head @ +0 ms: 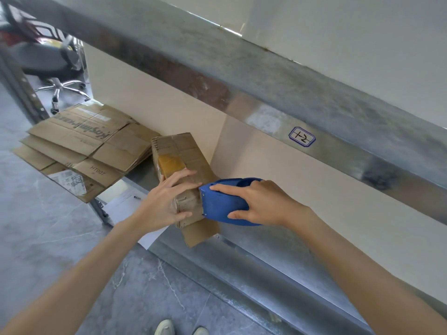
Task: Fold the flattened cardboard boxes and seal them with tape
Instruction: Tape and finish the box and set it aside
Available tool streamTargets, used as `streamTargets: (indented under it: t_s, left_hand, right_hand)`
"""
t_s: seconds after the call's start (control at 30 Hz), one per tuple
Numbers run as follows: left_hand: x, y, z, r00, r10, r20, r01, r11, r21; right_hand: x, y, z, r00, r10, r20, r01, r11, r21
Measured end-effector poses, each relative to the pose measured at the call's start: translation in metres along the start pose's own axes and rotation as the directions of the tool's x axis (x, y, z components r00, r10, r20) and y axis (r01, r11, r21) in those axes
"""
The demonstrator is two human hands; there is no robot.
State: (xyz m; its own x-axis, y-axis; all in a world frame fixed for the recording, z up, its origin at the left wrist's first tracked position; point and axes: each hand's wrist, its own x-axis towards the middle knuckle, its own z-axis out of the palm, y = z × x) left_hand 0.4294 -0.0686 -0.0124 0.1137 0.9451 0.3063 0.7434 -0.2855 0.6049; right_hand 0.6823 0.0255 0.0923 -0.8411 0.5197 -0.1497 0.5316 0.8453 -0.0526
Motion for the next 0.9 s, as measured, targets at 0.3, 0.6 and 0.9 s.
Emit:
streamTargets:
  t_s: [0.3,0.6,0.9]
  left_hand:
    - [-0.001,-0.001,0.001,1.0,-0.023,0.013,0.022,0.999,0.027]
    - [-0.001,-0.004,-0.005,0.999,-0.022,0.042,0.021,1.0,0.008]
    - [-0.001,-0.006,-0.004,0.999,-0.028,0.032,0.028,1.0,0.008]
  right_hand:
    - [-0.003,0.012,0.007,1.0,0.007,0.003,-0.007,1.0,0.027]
    - [-0.028,0.05,0.006,0.997,0.07,0.005,-0.071,0.997,0.021]
    - [-0.041,0.06,0.003,0.983,0.181,0.001,-0.181,0.983,0.0]
